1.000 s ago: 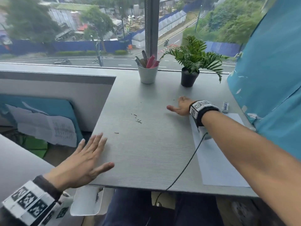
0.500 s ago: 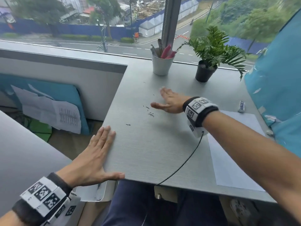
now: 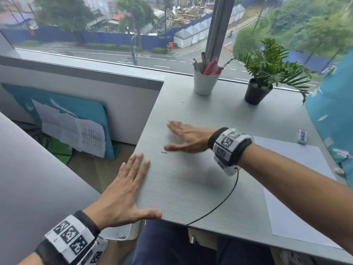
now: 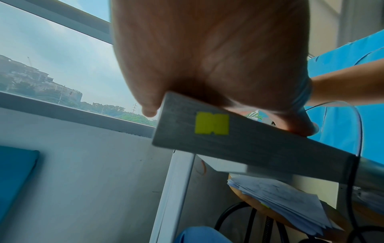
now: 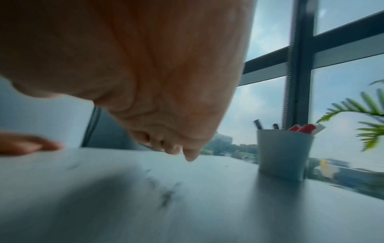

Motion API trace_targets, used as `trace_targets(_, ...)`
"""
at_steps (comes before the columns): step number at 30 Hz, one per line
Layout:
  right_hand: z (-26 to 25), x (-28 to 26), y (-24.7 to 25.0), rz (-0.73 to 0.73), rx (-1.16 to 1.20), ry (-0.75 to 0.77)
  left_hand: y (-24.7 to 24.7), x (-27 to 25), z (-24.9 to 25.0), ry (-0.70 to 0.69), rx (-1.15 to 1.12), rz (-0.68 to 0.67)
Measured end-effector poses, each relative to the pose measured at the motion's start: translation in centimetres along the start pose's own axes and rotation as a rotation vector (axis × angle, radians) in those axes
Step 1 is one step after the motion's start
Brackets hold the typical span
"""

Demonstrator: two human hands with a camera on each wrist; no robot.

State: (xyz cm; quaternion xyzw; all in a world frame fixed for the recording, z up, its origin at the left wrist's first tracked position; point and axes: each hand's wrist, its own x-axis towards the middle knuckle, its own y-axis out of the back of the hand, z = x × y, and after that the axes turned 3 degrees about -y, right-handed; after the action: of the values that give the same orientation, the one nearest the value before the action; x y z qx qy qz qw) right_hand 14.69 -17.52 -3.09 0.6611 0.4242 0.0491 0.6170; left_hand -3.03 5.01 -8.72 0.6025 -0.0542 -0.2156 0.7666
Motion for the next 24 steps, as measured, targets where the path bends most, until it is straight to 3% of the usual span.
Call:
trace_targets(4, 3.9, 3.9, 5.3, 0.140, 0.081, -0.247, 0.0, -0.1, -0.1, -0.002, -0.005, 0.013)
trace_targets(8, 6.6, 7.7, 6.5, 0.044, 0.006, -0.458, -0.1, 0.0, -0.2, 0.005, -0.020, 0.015)
trace_targets(11, 6.3, 8.2, 5.3, -0.032, -0.114, -0.377, -0.1, 0.0, -0.3, -0.003, -0.039, 0.032)
trace_targets(14, 5.1, 5.7, 3.6, -0.079, -0.194, -0.130, -0.2, 0.0, -0.4, -0.006, -0.041, 0.038)
trace_targets(16, 4.1, 3.4, 2.8, -0.131, -0.146, 0.011, 0.0, 0.1, -0.4, -0.009, -0.032, 0.023)
trace_targets(18, 3.9, 2.3, 3.1, -0.111, -0.070, 0.059, 0.2, 0.3, -0.4, -0.020, -0.023, 0.011)
trace_targets(21, 5.4, 4.0, 5.1, 0.028, 0.018, -0.071, 0.4, 0.4, -0.5, -0.040, -0.015, -0.008)
trace_targets(24, 6.4, 6.6, 5.6, 0.007, -0.070, -0.259, 0.3, 0.3, -0.6, -0.043, 0.001, -0.009)
